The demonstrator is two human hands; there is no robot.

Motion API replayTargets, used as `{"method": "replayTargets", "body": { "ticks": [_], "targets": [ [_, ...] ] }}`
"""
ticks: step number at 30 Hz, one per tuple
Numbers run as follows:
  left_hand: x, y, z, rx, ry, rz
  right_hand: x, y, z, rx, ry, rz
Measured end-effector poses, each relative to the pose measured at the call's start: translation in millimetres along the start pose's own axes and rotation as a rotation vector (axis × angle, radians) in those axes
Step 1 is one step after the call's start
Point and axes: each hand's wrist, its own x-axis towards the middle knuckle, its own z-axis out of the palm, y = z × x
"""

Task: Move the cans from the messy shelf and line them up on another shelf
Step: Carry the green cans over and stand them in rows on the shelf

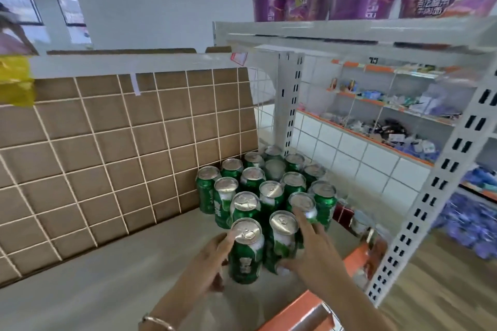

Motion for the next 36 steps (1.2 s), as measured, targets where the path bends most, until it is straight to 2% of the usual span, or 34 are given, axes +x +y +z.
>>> {"method": "replayTargets", "body": {
  "ticks": [3, 5, 10, 17, 21, 28, 36],
  "targets": [
    [12.9, -17.4, 11.7, 0.151, 0.008, 0.297, 9.8, 6.3, -3.0, -0.036, -0.014, -0.074],
    [25.4, -35.9, 19.7, 0.243, 0.072, 0.36, 15.7, 7.8, -5.3, -0.061, -0.047, -0.109],
    [40.1, -51.5, 41.3, 0.149, 0.245, 0.374, 25.2, 7.9, -12.9, -0.092, -0.065, -0.139],
    [32.2, -48.0, 59.1, 0.108, 0.343, 0.361, 30.7, 19.5, -17.9, 0.042, -0.07, -0.223],
    [31.2, -47.9, 61.8, 0.058, 0.327, 0.373, 33.2, 24.9, -18.0, 0.076, -0.069, -0.246],
    [29.1, -33.6, 68.2, -0.324, 0.198, 0.245, 38.7, 34.9, -16.3, 0.108, -0.038, -0.236],
    [24.8, -23.7, 83.3, -0.377, 0.235, 0.238, 37.8, 36.8, -13.0, 0.105, -0.016, -0.178]
  ]
}}
